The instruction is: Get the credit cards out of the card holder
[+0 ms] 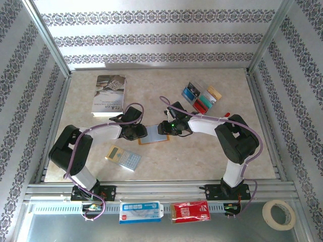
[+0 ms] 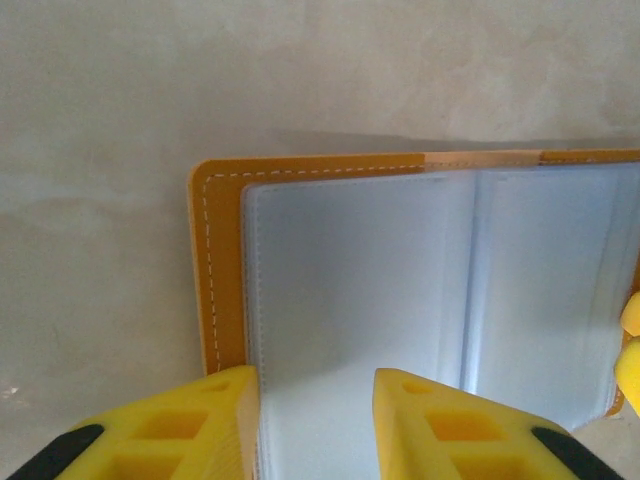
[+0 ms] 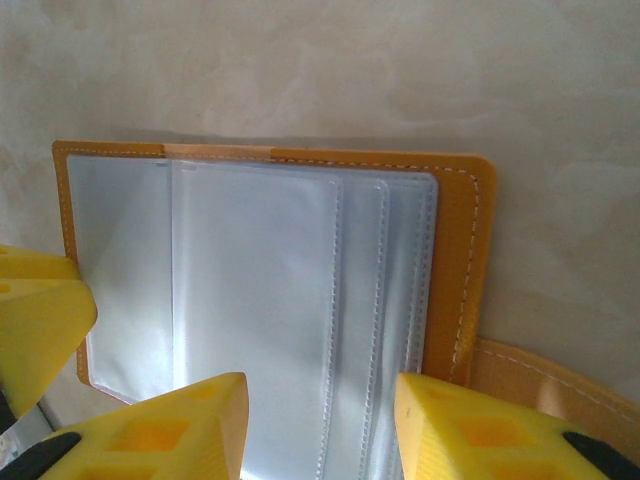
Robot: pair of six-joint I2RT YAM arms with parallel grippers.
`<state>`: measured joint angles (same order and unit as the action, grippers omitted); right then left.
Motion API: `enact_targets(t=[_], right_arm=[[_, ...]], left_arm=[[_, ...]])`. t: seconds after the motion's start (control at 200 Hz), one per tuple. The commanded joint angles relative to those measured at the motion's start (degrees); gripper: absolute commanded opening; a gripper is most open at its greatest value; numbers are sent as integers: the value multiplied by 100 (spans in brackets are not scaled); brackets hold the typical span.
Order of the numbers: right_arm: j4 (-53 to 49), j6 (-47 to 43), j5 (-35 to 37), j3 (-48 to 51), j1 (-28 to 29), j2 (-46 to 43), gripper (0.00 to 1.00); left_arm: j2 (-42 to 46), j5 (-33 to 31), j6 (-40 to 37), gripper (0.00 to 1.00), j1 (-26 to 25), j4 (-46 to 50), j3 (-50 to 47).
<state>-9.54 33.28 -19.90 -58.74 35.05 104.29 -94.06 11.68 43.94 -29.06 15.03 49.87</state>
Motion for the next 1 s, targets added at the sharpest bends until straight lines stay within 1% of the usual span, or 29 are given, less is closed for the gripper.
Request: enact_targets(t=[0.0,0.12,0.285,0.615,0.754,0.994], right_arm=[[-61,-5,4,-49,44,135,44],[-65,-17,4,-35,46,169,44],[-95,-19,4,-30,46,240,44],[-119,-15,13,-37,50,344,40],[-139,-39,29,-28,48,329,40],[-134,-38,22,-45,46,338,40]], left_arm=[[-121,-72,-26,33,-116,160,144],[-143,-104,-43,32,-120,183,158],[-236,39,-43,29,-120,103,186],[-543,139,-61,26,-212,63,434],[-367,371,-10,26,-205,-119,426],[47,594,58,28,-206,-363,312]])
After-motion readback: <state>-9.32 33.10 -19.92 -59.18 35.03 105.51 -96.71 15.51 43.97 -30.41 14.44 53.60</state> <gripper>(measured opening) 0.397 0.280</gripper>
